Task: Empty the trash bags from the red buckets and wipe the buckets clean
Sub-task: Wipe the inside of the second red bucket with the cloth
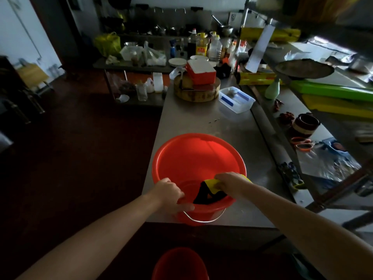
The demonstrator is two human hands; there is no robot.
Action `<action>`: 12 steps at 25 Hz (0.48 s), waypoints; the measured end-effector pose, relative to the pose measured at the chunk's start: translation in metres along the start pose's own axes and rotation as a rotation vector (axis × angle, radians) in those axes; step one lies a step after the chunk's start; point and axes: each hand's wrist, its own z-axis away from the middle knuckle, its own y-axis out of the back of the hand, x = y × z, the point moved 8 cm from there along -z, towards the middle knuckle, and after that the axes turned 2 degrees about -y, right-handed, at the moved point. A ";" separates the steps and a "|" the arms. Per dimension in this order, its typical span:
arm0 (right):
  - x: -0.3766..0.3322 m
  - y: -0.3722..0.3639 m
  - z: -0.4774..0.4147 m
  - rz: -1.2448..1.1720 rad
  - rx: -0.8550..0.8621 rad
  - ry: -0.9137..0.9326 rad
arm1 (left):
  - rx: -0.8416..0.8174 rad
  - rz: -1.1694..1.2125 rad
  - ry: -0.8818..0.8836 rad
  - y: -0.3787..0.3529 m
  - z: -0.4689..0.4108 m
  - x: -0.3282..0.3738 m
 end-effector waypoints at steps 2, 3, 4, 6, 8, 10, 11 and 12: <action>-0.012 0.019 -0.017 -0.003 0.110 0.028 | 0.102 0.064 0.007 0.011 0.003 -0.006; -0.018 0.027 -0.027 -0.003 0.151 0.047 | 0.143 0.069 0.004 0.015 0.004 -0.008; -0.025 0.034 -0.034 0.003 0.162 0.065 | 0.166 0.070 0.010 0.016 0.004 -0.011; -0.033 0.028 -0.049 0.056 0.076 0.076 | 0.202 0.086 0.059 0.018 0.003 -0.020; -0.033 0.013 -0.057 0.112 -0.043 0.052 | 0.247 0.078 0.096 0.022 0.001 -0.027; -0.031 0.005 -0.061 0.121 -0.089 0.058 | 0.230 0.081 0.142 0.024 -0.002 -0.033; -0.031 0.004 -0.062 0.126 -0.099 0.074 | 0.213 0.089 0.174 0.023 -0.003 -0.038; -0.030 0.001 -0.064 0.123 -0.112 0.087 | 0.201 0.095 0.206 0.024 -0.003 -0.043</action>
